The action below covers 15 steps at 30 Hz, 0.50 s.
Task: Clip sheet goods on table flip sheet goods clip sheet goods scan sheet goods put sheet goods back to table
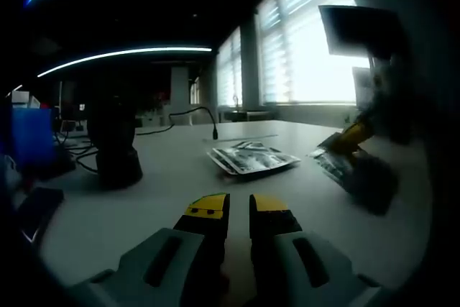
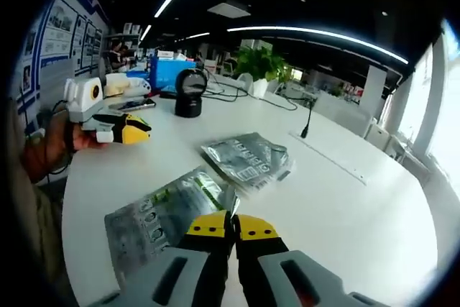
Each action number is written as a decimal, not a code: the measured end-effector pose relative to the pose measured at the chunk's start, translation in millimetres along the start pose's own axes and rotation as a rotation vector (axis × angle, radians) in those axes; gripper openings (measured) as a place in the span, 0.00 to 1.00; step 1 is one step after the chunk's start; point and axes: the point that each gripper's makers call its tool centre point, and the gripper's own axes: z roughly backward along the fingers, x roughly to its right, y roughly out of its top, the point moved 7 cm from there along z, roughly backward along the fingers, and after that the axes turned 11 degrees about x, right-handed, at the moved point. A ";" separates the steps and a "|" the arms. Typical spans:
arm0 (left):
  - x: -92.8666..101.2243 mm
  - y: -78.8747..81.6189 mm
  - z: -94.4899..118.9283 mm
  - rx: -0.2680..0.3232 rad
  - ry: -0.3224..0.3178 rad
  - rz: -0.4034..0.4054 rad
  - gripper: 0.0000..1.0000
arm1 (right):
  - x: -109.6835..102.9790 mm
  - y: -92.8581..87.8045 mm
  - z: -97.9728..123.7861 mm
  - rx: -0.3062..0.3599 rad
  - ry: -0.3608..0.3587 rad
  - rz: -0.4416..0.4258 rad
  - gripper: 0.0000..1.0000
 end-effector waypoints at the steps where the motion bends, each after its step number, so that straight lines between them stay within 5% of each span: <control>1: 0.1 0.0 0.0 0.000 0.000 0.000 0.04 | -1.0 3.8 0.8 0.008 -0.002 0.005 0.00; 15: 0.4 0.5 0.3 0.006 -0.002 -0.007 0.04 | -12.0 40.7 12.3 0.084 0.028 0.001 0.00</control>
